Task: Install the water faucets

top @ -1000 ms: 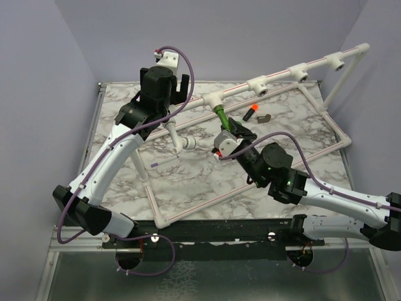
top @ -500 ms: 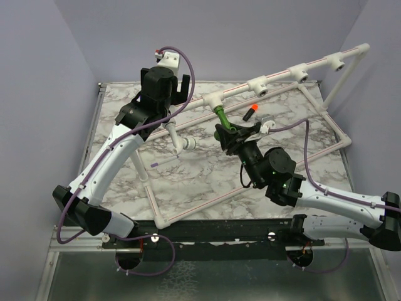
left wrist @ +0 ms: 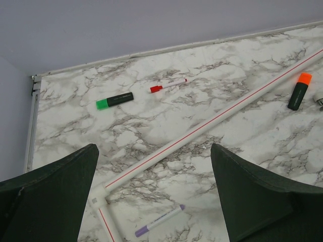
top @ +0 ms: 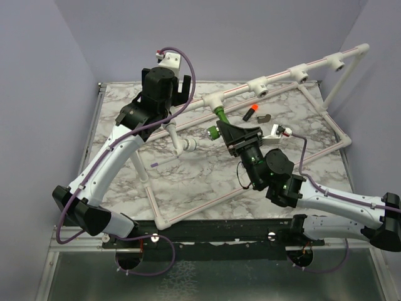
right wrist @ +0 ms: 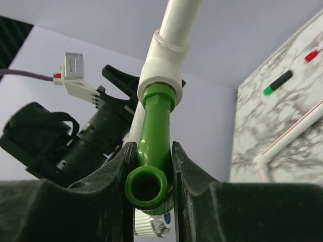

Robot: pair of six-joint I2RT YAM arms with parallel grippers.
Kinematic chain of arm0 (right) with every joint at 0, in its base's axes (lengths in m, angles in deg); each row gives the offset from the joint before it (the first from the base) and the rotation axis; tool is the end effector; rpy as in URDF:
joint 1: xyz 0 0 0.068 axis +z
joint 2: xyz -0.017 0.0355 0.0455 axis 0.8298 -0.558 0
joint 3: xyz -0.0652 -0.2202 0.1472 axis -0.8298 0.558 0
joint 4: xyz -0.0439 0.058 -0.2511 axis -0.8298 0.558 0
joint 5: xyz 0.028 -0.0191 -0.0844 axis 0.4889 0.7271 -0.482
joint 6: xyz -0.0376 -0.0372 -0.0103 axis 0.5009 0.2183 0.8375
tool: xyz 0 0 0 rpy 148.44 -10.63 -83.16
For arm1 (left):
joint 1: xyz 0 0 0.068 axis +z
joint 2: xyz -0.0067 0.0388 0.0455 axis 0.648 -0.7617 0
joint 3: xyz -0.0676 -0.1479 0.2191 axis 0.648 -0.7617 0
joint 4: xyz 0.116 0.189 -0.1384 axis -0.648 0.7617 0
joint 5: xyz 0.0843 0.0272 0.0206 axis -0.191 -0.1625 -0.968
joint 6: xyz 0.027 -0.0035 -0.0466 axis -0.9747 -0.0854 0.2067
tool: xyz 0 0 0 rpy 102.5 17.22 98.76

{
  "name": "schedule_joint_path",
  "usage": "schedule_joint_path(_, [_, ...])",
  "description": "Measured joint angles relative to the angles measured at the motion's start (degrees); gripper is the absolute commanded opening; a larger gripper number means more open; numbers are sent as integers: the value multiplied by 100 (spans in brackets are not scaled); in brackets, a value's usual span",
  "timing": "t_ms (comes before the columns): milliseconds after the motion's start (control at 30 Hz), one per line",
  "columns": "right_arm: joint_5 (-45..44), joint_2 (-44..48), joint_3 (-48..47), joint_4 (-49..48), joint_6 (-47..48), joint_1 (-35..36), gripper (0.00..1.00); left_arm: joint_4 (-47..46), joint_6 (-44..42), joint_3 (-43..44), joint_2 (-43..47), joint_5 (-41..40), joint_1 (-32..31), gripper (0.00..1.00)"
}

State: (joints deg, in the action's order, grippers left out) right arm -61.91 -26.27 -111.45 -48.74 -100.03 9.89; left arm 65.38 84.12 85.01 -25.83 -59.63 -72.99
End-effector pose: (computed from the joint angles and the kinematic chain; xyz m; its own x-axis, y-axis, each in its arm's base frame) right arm 0.1193 0.2060 0.3708 -0.2575 0.8975 -0.3580 -0.2872 0.2827 0.9152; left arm 0.2686 -0.1539 0.4474 -0.3067 0.1327 -0.9425 0.1355 0.9862 0.0948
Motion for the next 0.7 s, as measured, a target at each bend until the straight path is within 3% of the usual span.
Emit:
schedule_joint_path(100, [-20,0,-81,306,-1008,-9,0,-2,0,-11,15,-2,0,94])
schedule_joint_path(233, [-20,-24,-243,697,-1631,-26,1,-9,-2,-11,20,-26,2,94])
schedule_joint_path(600, [-59,55,-546,1646,-1698,-26,56,-15,0,-22,28,-33,-24,94])
schedule_joint_path(700, [-61,122,-525,1812,-1547,-17,65,-15,0,-22,28,-35,-26,94])
